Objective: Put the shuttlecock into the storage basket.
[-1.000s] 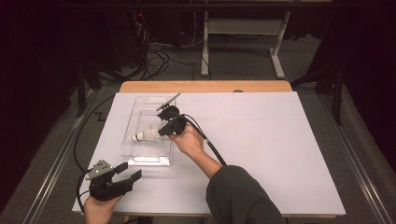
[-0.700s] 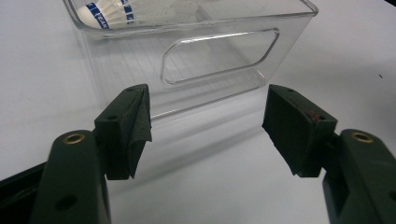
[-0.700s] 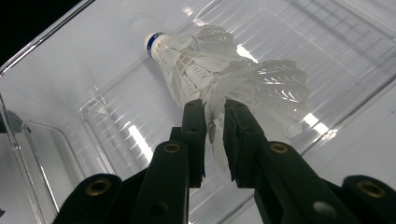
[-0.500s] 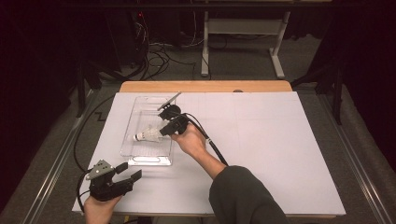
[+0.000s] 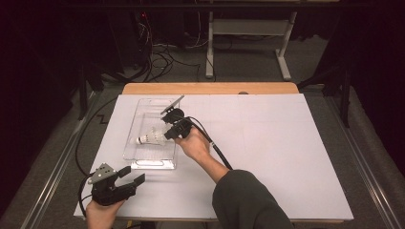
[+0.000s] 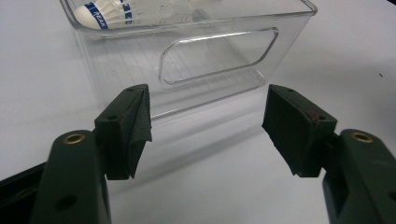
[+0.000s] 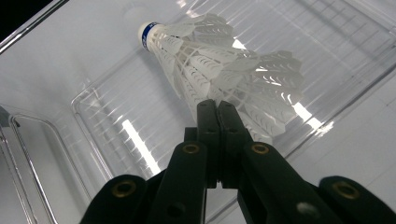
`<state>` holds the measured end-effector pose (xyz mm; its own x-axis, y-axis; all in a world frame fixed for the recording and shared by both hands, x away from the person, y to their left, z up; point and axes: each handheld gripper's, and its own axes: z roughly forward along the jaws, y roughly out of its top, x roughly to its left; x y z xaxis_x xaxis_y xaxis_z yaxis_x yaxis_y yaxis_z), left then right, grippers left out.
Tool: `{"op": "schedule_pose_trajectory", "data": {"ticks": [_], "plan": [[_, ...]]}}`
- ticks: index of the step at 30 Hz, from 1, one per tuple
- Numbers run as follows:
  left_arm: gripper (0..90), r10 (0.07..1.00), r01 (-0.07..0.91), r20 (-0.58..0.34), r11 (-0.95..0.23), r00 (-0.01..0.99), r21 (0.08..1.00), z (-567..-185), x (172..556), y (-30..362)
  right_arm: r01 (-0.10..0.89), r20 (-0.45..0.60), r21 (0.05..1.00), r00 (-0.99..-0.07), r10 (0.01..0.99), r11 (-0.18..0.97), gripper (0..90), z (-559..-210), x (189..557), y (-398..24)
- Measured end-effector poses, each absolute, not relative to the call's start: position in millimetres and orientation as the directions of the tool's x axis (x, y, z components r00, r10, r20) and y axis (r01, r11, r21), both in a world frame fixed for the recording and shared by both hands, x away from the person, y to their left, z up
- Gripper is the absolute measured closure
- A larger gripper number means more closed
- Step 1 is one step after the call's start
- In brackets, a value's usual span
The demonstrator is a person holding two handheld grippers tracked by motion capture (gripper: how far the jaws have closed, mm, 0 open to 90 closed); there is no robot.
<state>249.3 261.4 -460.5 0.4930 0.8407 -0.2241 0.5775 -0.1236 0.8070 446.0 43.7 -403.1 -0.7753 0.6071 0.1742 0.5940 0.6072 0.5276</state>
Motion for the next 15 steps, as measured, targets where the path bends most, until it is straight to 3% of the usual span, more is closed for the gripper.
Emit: {"op": "schedule_pose_trajectory", "data": {"ticks": [5,15], "plan": [[33.0,0.84,0.579,-0.222,-0.129,0.496,0.805,-460.9,250.0,261.0,0.599,0.185,0.534,-0.771,0.609,0.596,81.6,-400.4,446.0,39.2],[33.0,0.84,0.58,-0.218,-0.134,0.497,0.804,-461.2,250.3,260.2,0.586,0.176,0.569,-0.772,0.61,0.577,79.3,-390.7,441.4,29.4]]}}
